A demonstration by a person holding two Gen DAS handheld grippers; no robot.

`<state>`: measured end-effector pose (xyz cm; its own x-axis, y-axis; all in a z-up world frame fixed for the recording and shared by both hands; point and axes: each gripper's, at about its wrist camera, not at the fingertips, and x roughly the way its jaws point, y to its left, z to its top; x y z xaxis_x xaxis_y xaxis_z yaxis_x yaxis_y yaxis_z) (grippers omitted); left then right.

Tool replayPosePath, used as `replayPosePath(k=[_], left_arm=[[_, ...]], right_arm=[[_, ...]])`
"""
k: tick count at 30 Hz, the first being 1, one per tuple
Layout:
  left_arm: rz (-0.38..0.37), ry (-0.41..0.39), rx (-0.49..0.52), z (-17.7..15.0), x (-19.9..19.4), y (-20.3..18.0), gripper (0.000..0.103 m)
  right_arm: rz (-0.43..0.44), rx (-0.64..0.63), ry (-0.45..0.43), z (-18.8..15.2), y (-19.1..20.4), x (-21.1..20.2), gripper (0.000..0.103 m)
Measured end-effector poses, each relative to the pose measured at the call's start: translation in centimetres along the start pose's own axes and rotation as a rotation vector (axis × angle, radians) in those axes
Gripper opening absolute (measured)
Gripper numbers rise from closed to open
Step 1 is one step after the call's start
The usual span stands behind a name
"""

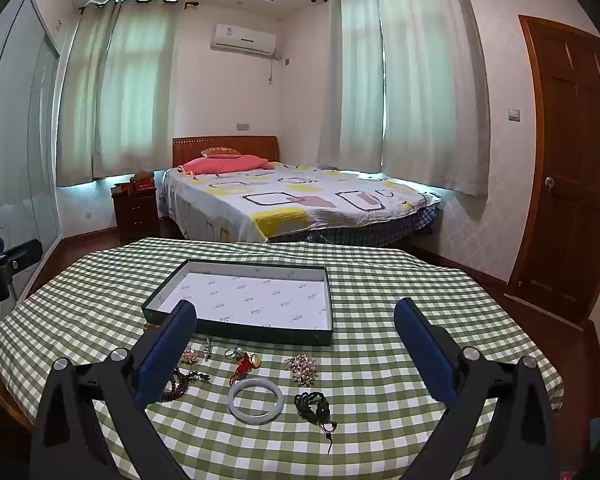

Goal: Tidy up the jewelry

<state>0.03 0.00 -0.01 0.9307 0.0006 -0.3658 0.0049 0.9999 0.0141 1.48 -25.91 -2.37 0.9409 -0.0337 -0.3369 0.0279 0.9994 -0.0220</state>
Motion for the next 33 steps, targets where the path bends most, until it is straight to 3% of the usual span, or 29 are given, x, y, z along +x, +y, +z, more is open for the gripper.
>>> replayPosePath(k=[33], left_arm=[[-0.001, -0.004, -0.006, 0.6, -0.5, 0.1, 0.099]], right_arm=[[-0.004, -0.003, -0.011, 0.3, 0.2, 0.0, 0.097]])
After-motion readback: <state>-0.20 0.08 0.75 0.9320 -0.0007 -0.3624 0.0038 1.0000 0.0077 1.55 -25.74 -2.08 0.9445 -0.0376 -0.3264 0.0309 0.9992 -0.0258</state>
